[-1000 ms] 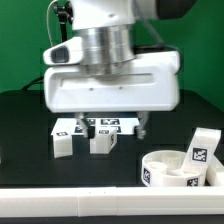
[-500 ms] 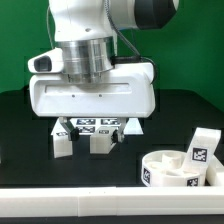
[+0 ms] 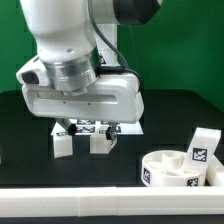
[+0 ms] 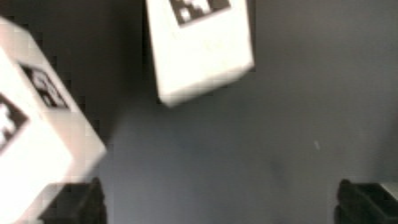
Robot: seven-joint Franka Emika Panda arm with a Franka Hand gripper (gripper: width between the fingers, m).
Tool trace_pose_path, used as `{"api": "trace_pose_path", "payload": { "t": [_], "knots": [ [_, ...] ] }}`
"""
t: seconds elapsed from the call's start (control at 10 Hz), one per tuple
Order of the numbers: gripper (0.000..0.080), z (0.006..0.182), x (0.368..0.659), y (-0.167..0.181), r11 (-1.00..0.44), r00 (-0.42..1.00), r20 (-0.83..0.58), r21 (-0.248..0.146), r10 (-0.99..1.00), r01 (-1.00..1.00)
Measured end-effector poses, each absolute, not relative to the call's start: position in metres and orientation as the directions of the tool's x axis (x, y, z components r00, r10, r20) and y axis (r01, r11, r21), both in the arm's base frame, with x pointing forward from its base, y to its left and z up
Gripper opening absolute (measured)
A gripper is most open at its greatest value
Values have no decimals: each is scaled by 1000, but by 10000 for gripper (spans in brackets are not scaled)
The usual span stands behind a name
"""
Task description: Assemble stool
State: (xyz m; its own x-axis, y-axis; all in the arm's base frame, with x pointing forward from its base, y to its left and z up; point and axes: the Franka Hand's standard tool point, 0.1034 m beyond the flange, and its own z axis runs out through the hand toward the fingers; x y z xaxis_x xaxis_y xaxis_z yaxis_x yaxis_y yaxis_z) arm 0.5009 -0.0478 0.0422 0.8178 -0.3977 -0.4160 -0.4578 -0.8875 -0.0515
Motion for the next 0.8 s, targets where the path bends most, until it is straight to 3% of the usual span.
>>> {"api": "trace_pose_path", "payload": {
  "t": [0.3,0.5,0.8],
  "knots": [
    [649,40,490,-46,-882,720,-597,-42,-354,-469],
    [649,36,488,-42,-904,700,-664,-85,-262,-419],
    [649,35,474,-44,-899,541,-820,-77,-190,-432]
  ]
}}
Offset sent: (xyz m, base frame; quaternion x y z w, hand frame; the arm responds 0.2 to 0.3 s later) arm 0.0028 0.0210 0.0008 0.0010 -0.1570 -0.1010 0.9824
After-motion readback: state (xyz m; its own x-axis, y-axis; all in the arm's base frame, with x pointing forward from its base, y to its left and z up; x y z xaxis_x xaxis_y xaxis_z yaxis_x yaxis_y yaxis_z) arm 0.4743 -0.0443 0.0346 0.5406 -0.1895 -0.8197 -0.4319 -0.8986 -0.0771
